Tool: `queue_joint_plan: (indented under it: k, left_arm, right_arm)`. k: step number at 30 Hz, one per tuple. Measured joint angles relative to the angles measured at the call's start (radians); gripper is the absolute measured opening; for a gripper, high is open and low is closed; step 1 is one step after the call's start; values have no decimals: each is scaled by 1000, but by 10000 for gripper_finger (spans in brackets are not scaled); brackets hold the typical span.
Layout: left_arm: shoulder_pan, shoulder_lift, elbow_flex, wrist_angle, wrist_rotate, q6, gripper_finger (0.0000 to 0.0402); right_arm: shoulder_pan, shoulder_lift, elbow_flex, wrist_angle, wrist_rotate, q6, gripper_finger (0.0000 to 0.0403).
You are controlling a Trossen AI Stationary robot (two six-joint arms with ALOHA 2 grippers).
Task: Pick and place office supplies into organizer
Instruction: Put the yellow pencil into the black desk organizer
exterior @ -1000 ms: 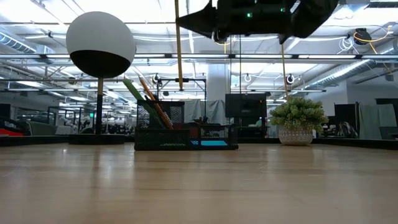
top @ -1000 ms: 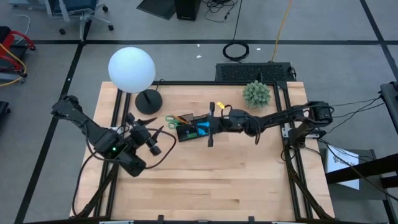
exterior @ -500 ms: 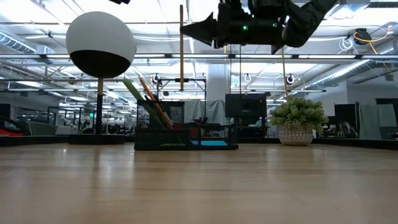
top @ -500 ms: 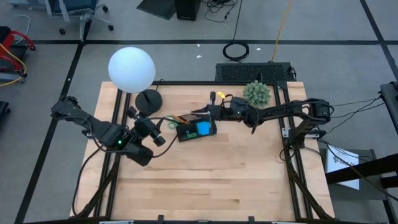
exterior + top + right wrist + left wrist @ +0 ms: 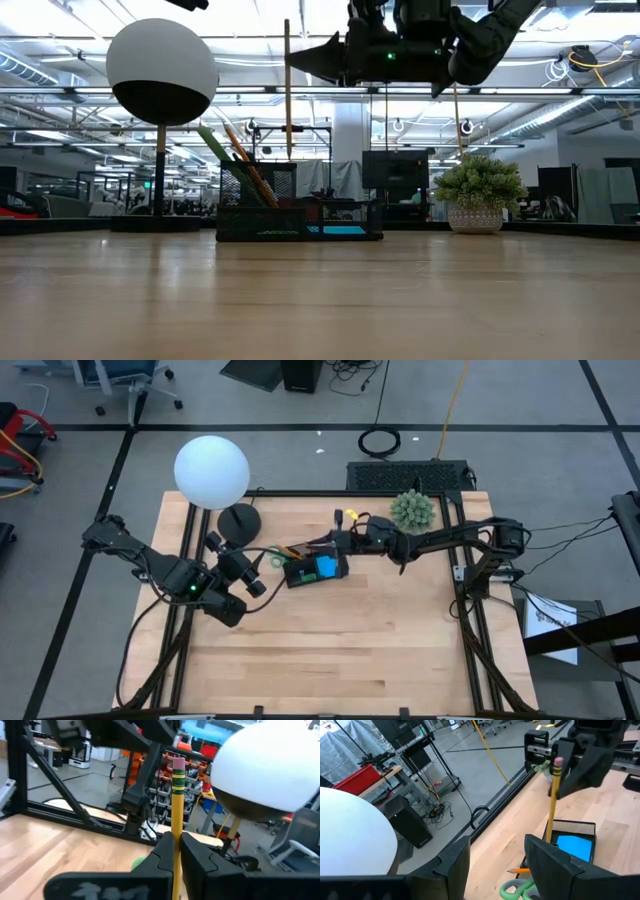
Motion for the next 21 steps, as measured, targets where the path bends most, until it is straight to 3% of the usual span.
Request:
queue_joint_plan:
  k: [21]
  left_arm:
    - [0, 0, 0, 0, 4, 2, 196]
  right_arm:
    - [-50, 123, 1, 58, 0, 66, 6]
